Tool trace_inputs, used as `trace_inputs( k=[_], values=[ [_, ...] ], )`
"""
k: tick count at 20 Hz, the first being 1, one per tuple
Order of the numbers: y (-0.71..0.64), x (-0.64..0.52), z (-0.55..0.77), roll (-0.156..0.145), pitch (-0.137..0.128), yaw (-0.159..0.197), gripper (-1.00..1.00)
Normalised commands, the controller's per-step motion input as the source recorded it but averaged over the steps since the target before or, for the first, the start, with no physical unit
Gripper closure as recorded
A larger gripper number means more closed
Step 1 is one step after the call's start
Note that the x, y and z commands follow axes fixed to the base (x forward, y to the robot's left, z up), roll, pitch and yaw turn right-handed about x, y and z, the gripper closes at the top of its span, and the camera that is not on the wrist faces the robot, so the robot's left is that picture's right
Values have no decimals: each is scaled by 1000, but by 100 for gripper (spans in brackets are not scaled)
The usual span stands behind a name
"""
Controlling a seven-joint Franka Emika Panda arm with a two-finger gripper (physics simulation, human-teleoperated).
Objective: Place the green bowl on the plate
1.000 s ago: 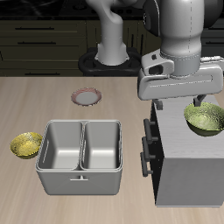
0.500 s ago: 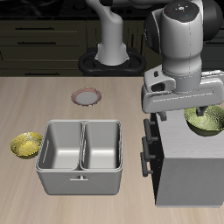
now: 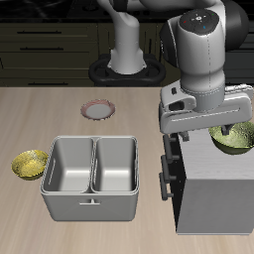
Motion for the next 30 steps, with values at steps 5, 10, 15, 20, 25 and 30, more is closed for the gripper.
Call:
trace_inputs(
  k=[5, 10, 15, 20, 25, 30],
  values=[
    [37, -47, -70, 18, 11, 5, 100],
    [47, -58, 74, 16, -22, 16, 100],
    [4, -52, 49, -3, -6, -2, 100],
    [-93, -122, 299, -16, -38, -3, 100],
    [-77, -136, 336, -7, -49, 4, 100],
    [-84, -193, 405, -9, -90, -10, 100]
  ],
)
